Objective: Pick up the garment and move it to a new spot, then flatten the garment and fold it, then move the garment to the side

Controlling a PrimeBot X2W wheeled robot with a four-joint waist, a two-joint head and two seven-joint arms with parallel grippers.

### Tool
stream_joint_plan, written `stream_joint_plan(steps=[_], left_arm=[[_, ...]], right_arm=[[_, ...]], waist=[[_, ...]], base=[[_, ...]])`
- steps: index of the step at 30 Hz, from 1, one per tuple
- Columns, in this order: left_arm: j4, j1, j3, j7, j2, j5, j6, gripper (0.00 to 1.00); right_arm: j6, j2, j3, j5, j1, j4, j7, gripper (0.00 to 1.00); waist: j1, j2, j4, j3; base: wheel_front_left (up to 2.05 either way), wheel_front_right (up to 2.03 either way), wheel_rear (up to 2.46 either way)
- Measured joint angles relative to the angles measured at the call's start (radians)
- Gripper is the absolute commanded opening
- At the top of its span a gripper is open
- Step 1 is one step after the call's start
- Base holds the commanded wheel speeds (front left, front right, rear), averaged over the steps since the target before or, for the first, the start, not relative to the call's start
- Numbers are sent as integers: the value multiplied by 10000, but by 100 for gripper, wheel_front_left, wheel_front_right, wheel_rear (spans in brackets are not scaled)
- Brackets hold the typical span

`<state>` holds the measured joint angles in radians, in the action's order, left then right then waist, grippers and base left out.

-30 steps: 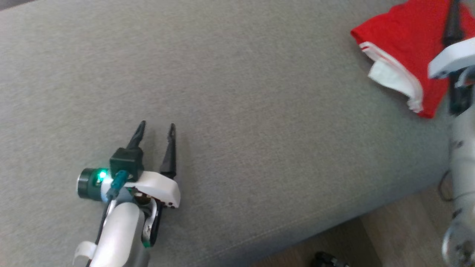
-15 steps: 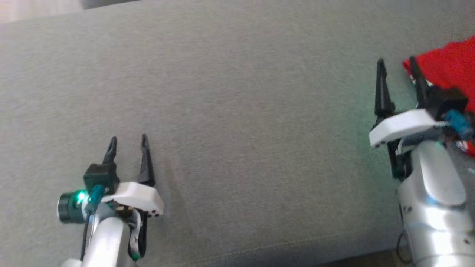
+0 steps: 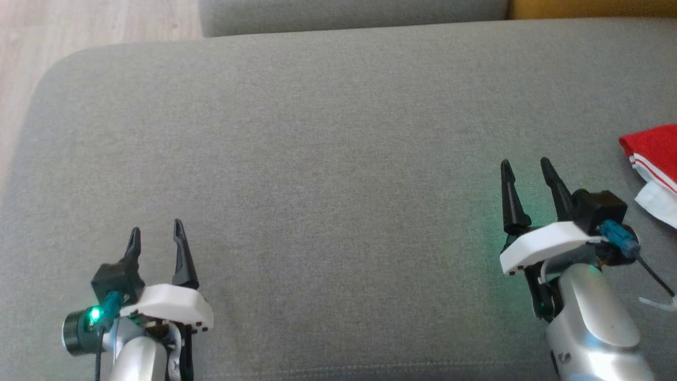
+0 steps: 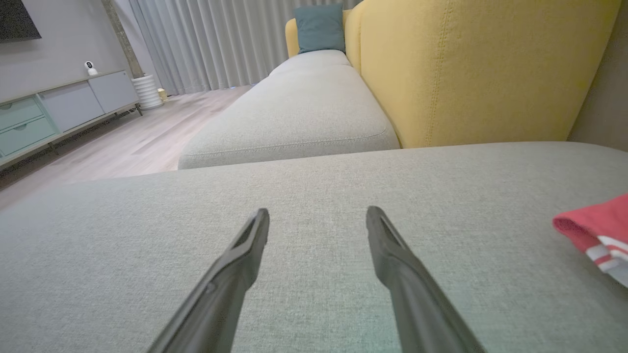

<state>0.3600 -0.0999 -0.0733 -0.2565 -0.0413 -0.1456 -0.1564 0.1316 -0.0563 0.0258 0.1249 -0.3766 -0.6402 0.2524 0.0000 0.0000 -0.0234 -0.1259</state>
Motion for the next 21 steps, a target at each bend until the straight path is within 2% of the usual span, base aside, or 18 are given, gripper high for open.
stream_joint_plan(steps=[10, 11, 15, 21], left_arm=[[17, 315, 194, 0, 0, -355, 566, 100], [107, 332, 188, 2, 6, -378, 591, 0], [905, 755, 178, 17, 142, -401, 602, 0], [947, 933, 199, 201, 150, -1026, 696, 0]], right_arm=[[0, 8, 280, 178, 214, -21, 0, 100], [0, 12, 278, 174, 224, -109, -6, 0], [0, 75, 280, 180, 959, -828, -63, 0], [0, 94, 230, 803, 1229, -769, -249, 0]], waist=[[0, 0, 151, 285], [0, 0, 150, 290], [0, 0, 154, 305], [0, 0, 157, 349]], base=[[0, 0, 0], [0, 0, 0], [0, 0, 0], [0, 0, 0]])
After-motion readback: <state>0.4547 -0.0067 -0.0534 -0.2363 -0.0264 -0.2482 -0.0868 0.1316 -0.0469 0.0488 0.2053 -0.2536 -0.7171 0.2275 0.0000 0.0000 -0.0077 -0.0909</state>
